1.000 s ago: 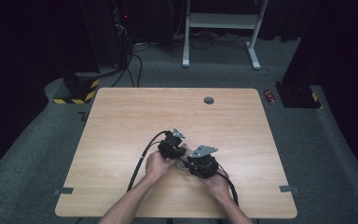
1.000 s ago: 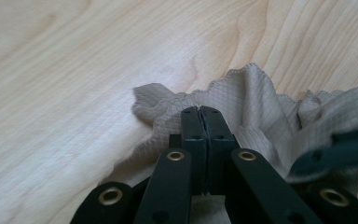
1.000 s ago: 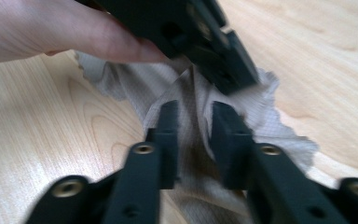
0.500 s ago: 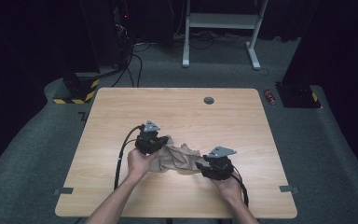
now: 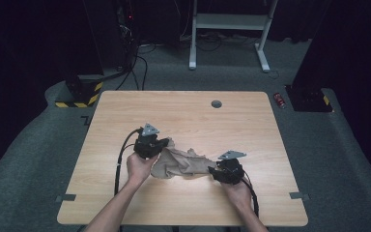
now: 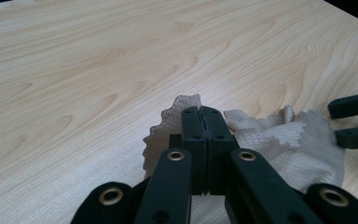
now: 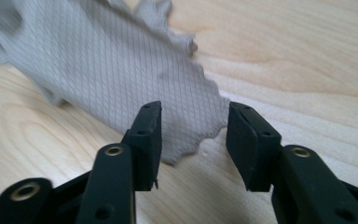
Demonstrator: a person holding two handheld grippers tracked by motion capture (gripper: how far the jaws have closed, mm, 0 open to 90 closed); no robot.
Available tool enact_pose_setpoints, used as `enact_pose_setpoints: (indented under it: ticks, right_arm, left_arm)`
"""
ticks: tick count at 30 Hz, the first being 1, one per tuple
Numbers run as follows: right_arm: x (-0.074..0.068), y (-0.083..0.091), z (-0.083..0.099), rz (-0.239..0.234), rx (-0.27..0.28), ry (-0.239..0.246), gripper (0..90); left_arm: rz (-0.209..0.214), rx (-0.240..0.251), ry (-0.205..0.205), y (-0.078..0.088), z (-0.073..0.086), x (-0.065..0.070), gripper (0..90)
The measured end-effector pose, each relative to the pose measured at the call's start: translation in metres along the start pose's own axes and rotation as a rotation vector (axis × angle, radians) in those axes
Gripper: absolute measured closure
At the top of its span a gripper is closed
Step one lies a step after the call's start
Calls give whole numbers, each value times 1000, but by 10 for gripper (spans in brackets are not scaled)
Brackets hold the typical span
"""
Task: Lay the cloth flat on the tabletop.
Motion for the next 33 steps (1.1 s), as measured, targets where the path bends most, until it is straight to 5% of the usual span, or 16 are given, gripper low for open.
enact_pose_setpoints:
  ticks: [4,7,17,22,25,28,32,33]
  right_arm:
    - [-2,-1,-1,0,-2,43,874]
    - [-5,0,-3,30,-16,90,899]
    - [21,31,-67,87,98,65,900]
    - [44,16,-97,149,92,-18,887]
    - [45,-6,-98,153,10,-39,734]
    - [34,-4,-92,127,49,-28,668]
    - [24,2,-76,91,58,-24,642]
    - [17,3,-64,66,42,-2,619]
  left_arm:
    - [-1,-1,1,-1,1,-3,894]
    - [-7,6,-1,-1,-1,-4,894]
    - [-51,29,51,-3,-21,-27,894]
    - [-111,5,155,-21,-26,-55,876]
    - [-122,-25,205,-28,-16,-60,698]
    - [-158,-14,168,-19,-3,-59,639]
    - [-138,-30,148,-11,13,-53,585]
    - [-129,-59,109,-10,25,-47,572]
Point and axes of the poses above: each handheld gripper's, and its own axes: y roughly backward along the jaws, z roughly out of its underside, x roughly to its right, the point moved 9 cm from there along -y, roughly forward along the jaws, and after that the axes turned 7 degrees about -x, right-handed, at the moved point
